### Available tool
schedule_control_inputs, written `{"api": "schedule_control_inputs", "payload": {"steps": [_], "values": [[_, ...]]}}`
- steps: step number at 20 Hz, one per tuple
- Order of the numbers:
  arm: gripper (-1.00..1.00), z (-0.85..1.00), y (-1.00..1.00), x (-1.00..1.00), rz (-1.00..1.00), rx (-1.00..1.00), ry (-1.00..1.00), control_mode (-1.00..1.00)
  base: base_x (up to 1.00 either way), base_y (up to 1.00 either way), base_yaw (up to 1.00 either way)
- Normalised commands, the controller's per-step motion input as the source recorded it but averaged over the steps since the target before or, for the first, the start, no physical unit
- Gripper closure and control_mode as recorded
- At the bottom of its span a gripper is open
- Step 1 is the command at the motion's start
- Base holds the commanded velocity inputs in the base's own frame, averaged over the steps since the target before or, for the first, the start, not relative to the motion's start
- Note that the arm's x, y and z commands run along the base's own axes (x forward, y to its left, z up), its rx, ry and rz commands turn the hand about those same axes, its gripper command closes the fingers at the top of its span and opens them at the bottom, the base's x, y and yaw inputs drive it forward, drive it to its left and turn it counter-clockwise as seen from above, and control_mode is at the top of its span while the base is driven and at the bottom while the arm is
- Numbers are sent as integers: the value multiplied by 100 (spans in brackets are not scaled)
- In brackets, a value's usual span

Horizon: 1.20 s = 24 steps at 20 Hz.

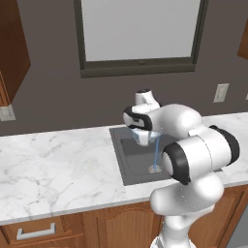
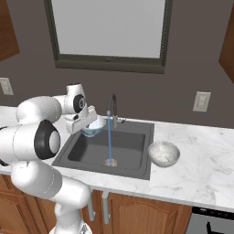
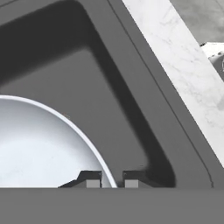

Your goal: Rinse each bowl for a few seconds and place them down in the sink or on the counter.

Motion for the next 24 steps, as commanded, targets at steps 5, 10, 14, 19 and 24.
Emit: {"api": "schedule_control_inputs", "payload": {"steps": [5,10,14,19,24], "values": [[100,-10,-18,0,-16,-3,5,-100,0,0,0],[100,-10,-13,2,-15,-4,5,-100,0,0,0],[100,-7,-4,9,-13,-6,4,-100,0,0,0],[100,-3,2,11,-12,-7,2,-100,0,0,0],[100,8,25,-10,-11,-6,-3,-100,0,0,0]]}}
